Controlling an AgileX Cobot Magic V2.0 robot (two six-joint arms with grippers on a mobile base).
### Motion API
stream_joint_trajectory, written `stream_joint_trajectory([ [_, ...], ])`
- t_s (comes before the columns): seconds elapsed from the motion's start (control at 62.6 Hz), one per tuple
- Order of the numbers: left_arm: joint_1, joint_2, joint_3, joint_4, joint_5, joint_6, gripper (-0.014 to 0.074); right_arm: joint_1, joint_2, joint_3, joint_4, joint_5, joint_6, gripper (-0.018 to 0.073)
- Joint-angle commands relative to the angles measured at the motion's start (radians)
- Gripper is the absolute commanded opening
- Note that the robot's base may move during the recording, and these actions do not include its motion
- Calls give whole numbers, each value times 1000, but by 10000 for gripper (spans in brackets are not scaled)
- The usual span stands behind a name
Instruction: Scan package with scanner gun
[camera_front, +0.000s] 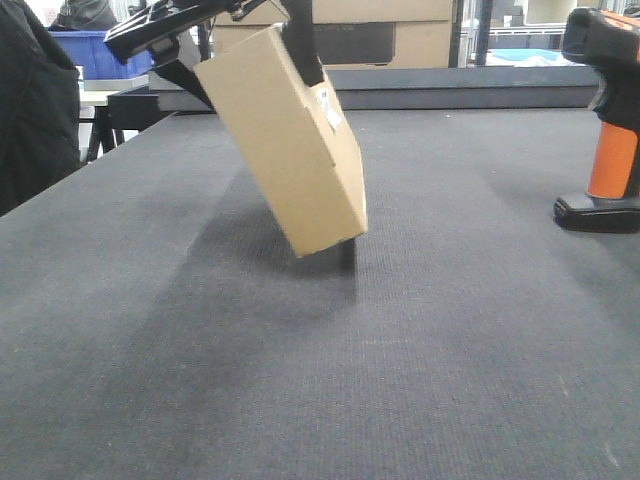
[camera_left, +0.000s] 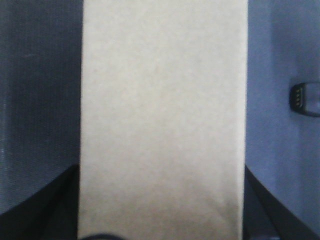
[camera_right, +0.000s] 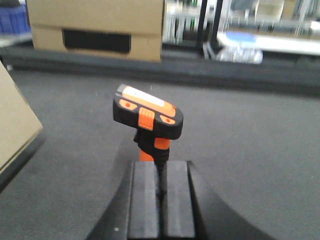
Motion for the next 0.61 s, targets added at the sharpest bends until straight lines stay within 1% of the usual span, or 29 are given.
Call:
stream_joint_trajectory([
  [0.0,-2,-12,-3,-3,-48,-31,-111,-1,132,-39,3,-75,0,-169],
  [0.128,-2,-12,-3,8,-48,-31,-111,-1,337,-41,3,-297,0,-169],
  [0.192,-2,-12,-3,23,-35,-31,-111,-1,412,-41,5,-377,0,-169],
  [0.271,-2,-12,-3,50,-17,-31,-111,1,494,-41,5,-423,0,-169],
  [0.351,-2,-12,-3,60,-12,-31,-111,1,568,-41,5,-460,0,-169],
  [0.383,-2,-12,-3,60,-12,-31,-111,1,608,-41,22,-474,0,-169],
  [0.463,-2,-12,-3,60,-12,-31,-111,10,694,-41,101,-513,2,-169],
  [0.527,-2,-12,-3,63,-12,-31,-111,17,753,-41,116,-588,46,-169],
  [0.591,-2,-12,-3,70,-12,-31,-111,34,824,-34,116,-728,156,-169],
])
